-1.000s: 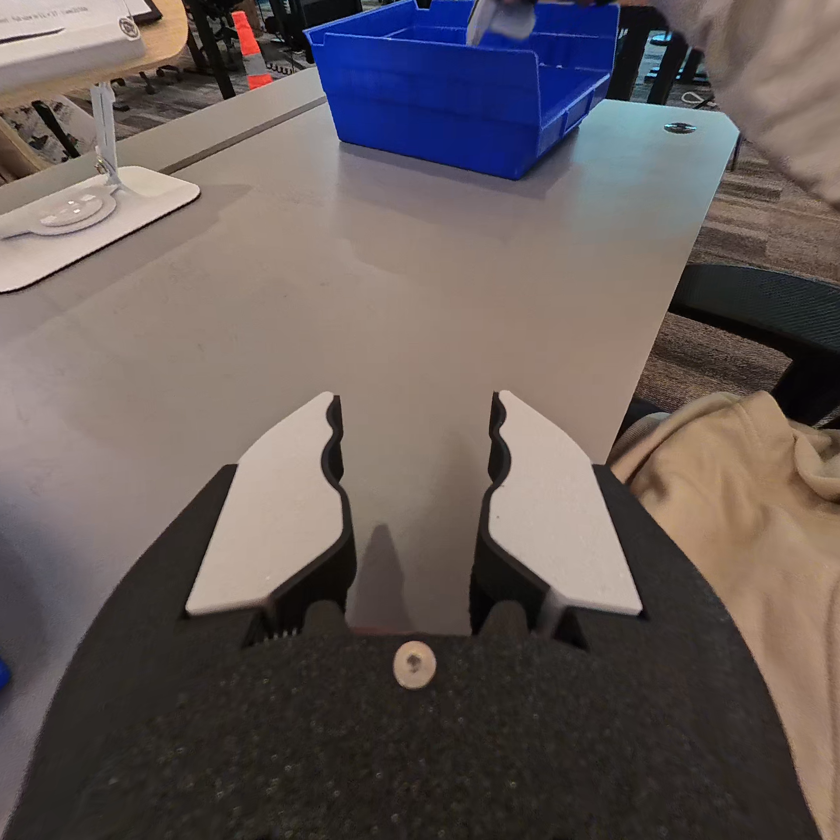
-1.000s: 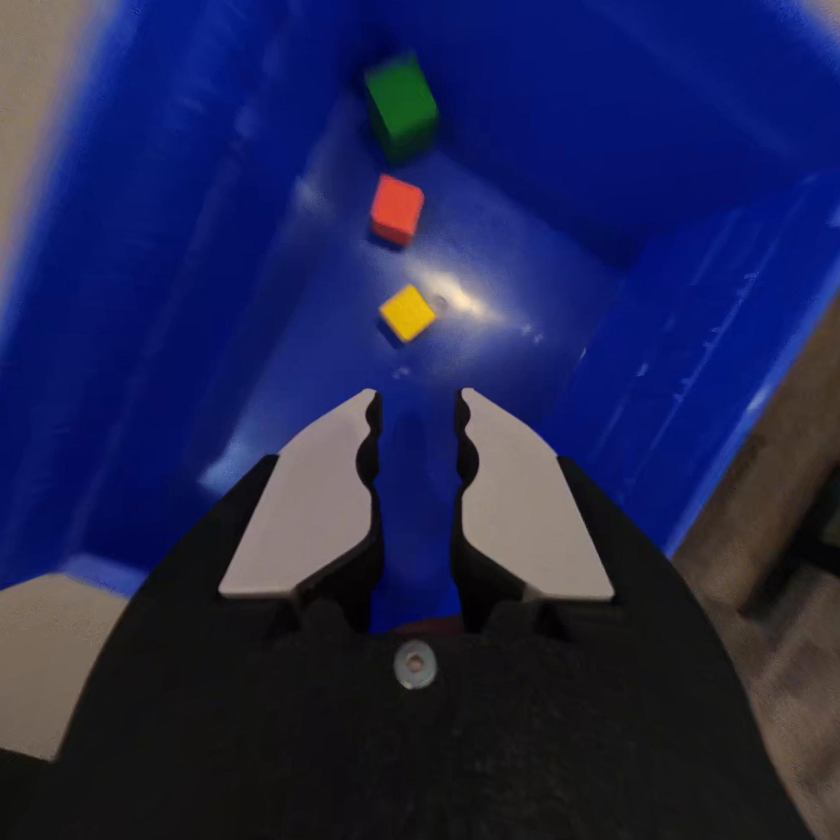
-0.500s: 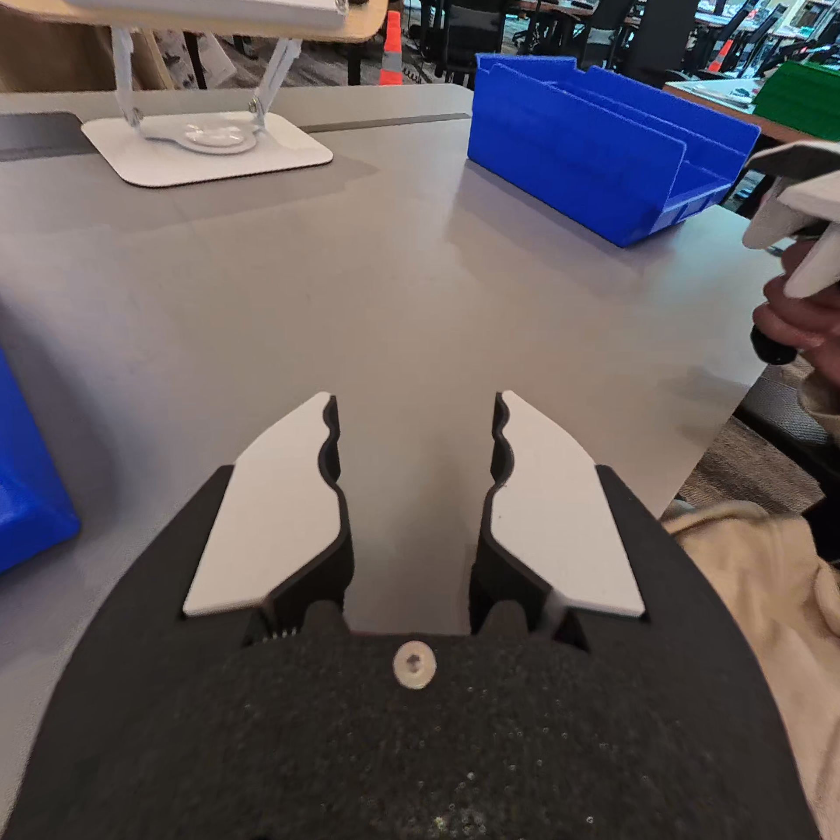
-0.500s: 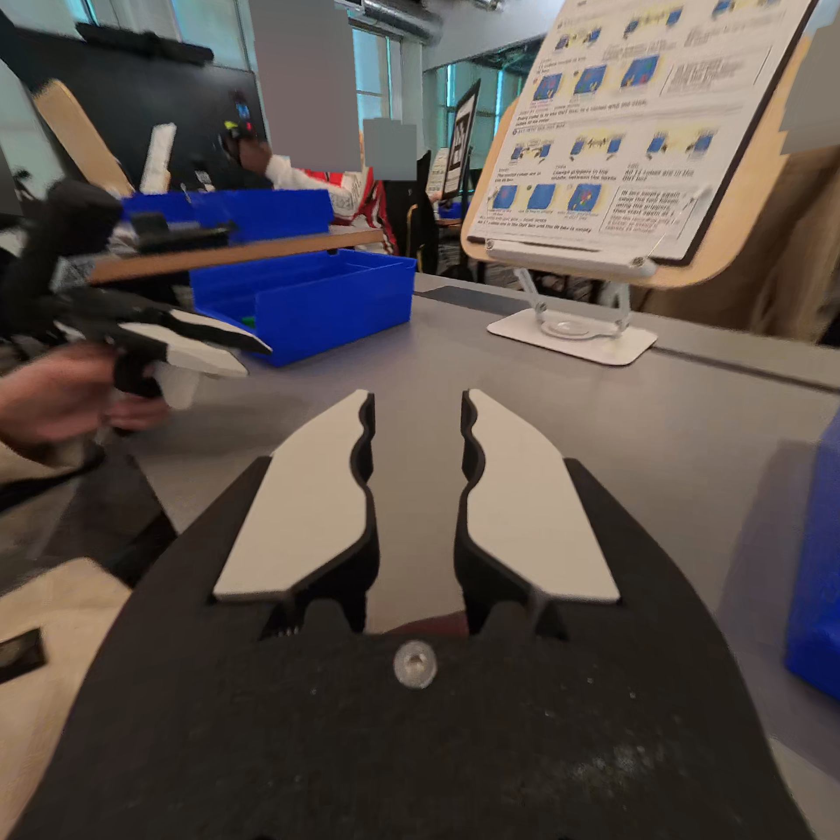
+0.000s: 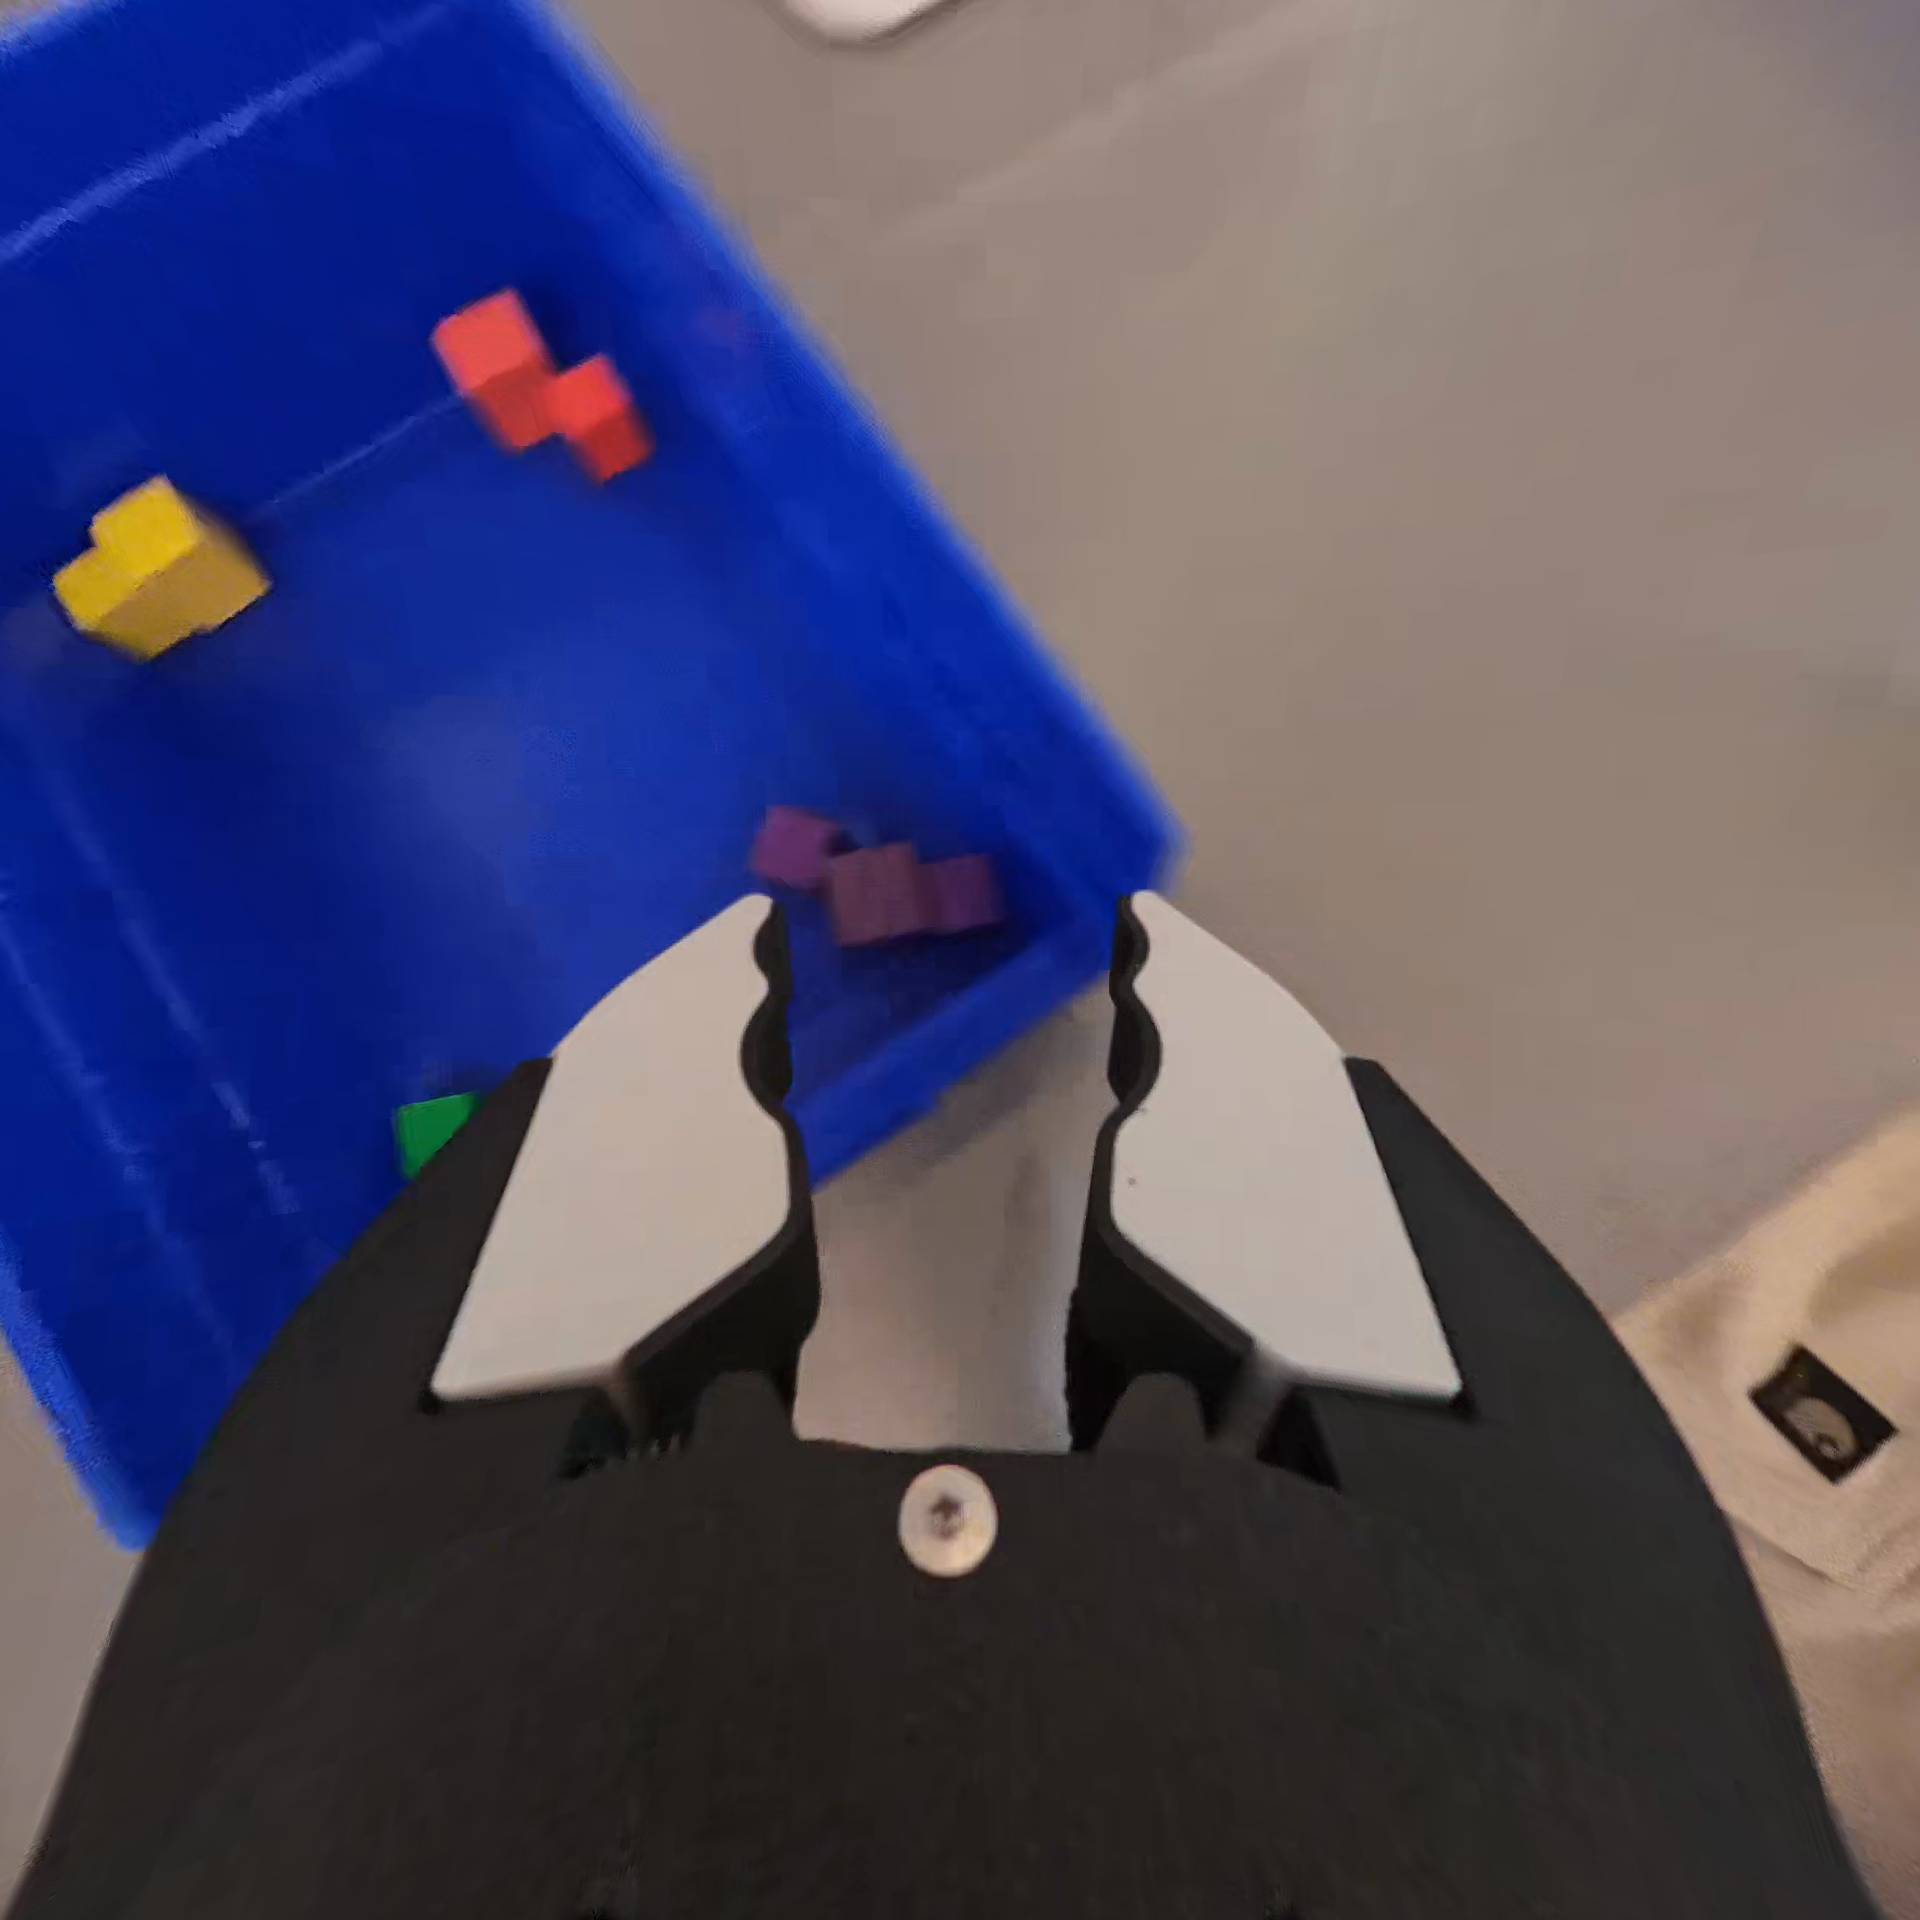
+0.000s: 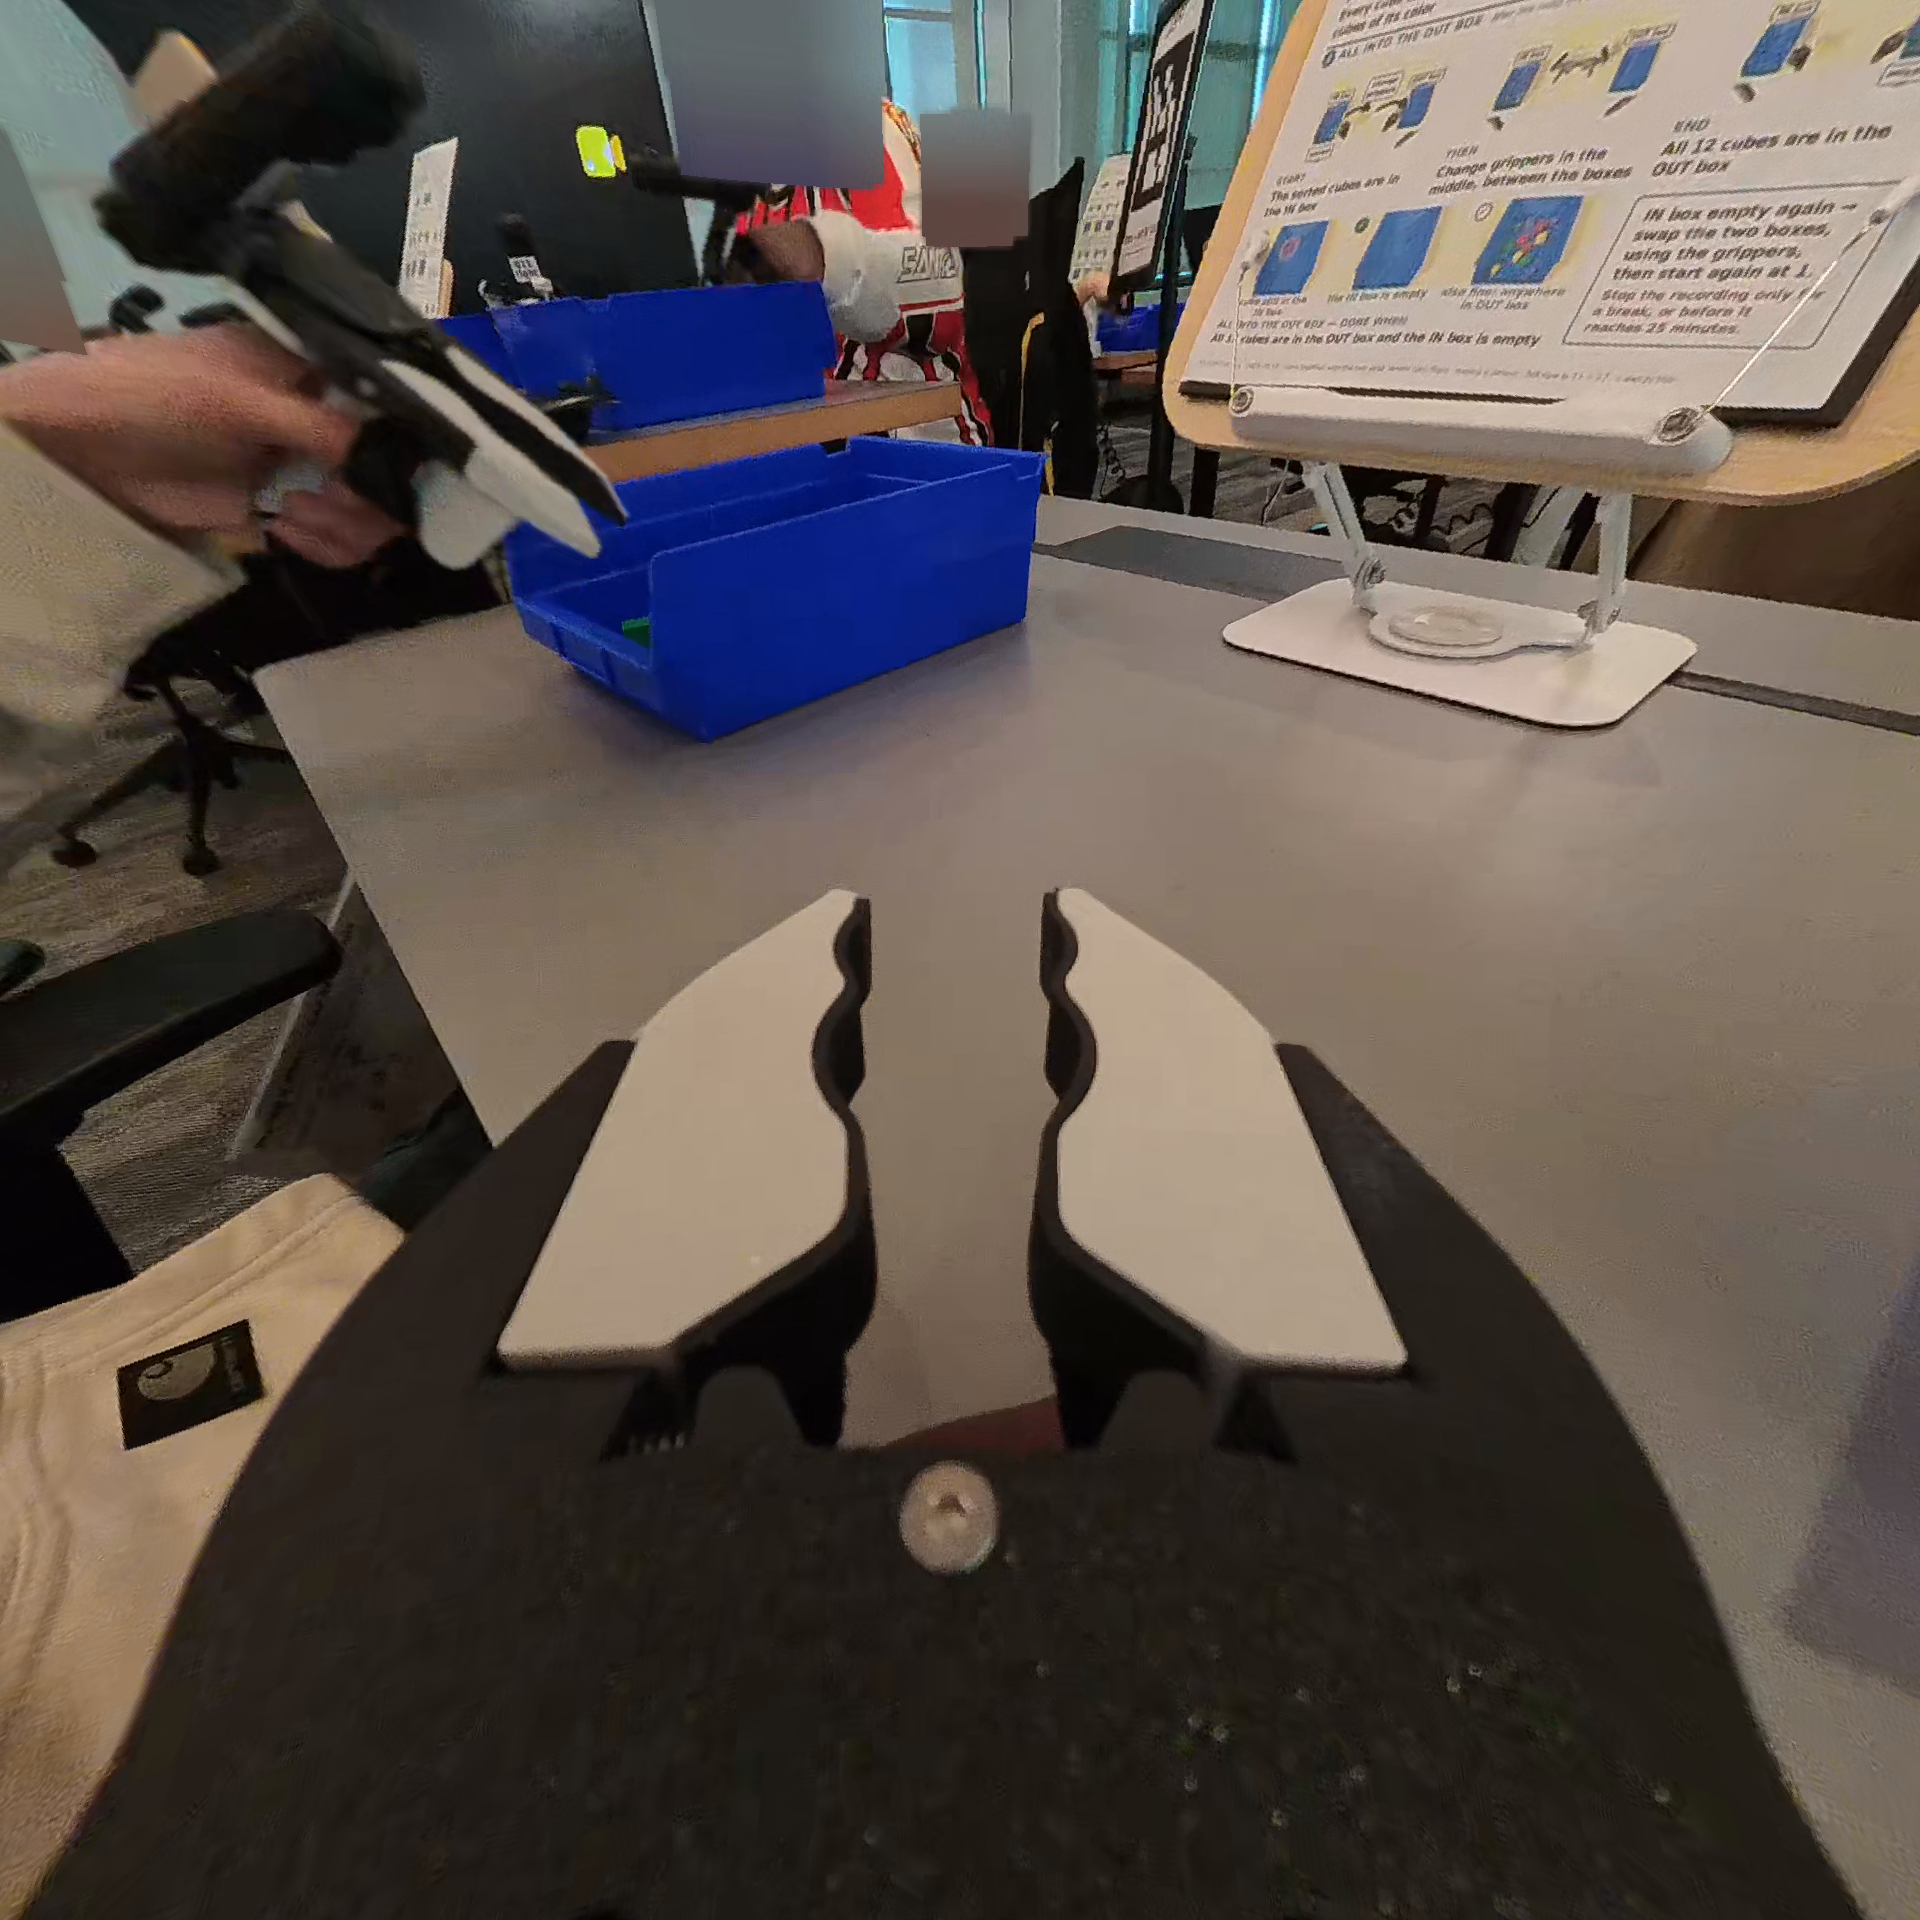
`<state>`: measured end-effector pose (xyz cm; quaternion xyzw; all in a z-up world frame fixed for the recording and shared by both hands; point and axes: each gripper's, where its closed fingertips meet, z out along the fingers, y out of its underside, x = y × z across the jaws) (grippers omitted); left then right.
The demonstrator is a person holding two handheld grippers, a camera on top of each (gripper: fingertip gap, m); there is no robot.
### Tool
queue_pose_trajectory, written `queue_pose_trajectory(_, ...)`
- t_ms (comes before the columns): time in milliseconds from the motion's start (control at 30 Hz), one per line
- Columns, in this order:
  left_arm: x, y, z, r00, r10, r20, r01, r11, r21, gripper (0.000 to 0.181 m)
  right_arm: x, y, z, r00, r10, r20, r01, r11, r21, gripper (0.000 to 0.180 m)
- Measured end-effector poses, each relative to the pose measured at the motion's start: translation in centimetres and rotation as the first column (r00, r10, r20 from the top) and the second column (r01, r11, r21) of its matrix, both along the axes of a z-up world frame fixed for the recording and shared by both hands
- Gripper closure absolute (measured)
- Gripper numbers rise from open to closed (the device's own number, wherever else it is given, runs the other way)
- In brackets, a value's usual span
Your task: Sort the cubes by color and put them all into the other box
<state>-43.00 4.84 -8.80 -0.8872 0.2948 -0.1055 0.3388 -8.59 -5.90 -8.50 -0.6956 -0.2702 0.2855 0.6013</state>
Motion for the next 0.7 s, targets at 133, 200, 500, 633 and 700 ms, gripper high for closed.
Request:
queue_pose_trajectory(133, -1.1, 4.4, -4.5, 0.998, 0.067, -0.015, -0.069, 0.941, -0.331, 0.124, -0.4, 0.0, -0.4, 1.000, 0.025, -0.007, -0.026, 0.999, -0.038, 0.149)
queue_pose_trajectory(200, -0.8, 5.6, -6.1, 0.997, 0.070, -0.020, -0.072, 0.912, -0.405, 0.125, -0.3, 0.0, -0.6, 1.000, 0.021, 0.012, -0.021, 0.999, -0.039, 0.149)
queue_pose_trajectory(500, -3.9, 6.8, -9.6, 0.976, 0.107, -0.192, -0.191, 0.845, -0.499, 0.180, 0.5, -0.2, -0.7, 1.000, 0.021, 0.007, -0.020, 0.998, -0.055, 0.152)
queue_pose_trajectory(633, -3.9, 5.7, -9.9, 0.980, 0.064, -0.187, -0.155, 0.834, -0.530, 0.181, 0.4, -0.2, -0.7, 0.999, 0.023, 0.022, -0.022, 0.999, -0.046, 0.152)
queue_pose_trajectory(700, -4.1, 5.4, -9.8, 0.982, 0.048, -0.182, -0.139, 0.838, -0.528, 0.181, 0.2, -0.2, -0.7, 0.999, 0.026, 0.026, -0.025, 0.998, -0.049, 0.153)
